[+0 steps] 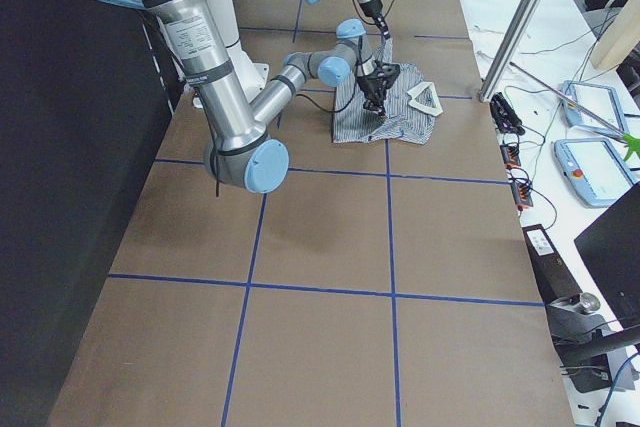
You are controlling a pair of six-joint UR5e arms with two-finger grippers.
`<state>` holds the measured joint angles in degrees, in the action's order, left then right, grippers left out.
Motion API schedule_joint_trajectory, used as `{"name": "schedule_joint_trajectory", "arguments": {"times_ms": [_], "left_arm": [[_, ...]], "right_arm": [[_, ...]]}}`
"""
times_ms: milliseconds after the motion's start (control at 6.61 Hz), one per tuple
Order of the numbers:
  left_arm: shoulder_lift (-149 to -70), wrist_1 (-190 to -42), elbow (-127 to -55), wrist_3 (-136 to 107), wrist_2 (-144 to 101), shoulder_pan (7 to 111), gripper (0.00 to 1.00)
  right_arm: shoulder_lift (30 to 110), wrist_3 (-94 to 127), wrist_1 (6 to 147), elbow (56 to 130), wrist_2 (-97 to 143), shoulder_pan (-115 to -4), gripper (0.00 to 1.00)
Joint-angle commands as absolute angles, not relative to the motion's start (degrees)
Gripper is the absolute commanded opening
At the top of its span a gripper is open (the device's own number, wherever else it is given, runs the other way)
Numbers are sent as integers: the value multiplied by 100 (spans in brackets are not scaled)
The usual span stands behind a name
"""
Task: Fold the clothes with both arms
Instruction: 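Lift the hem with both grippers and fold it toward the collar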
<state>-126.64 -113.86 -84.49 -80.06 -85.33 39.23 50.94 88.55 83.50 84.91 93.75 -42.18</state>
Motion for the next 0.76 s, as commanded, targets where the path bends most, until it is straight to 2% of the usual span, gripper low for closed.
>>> {"name": "schedule_joint_trajectory", "arguments": {"times_ms": [0, 302, 605], "left_arm": [[-12823, -11874, -7727, -7919, -8394, 3981, 0], [-12832, -12233, -7376, -7744, -8218, 4016, 0], [-12963, -12234, -7365, -7752, -8218, 4008, 0]], "right_arm": [[4843, 8780, 7675, 7597, 9561, -4438, 0], [4606, 8736, 7438, 6973, 9562, -4517, 0], [4570, 8736, 7251, 6760, 9562, -4535, 0]]}}
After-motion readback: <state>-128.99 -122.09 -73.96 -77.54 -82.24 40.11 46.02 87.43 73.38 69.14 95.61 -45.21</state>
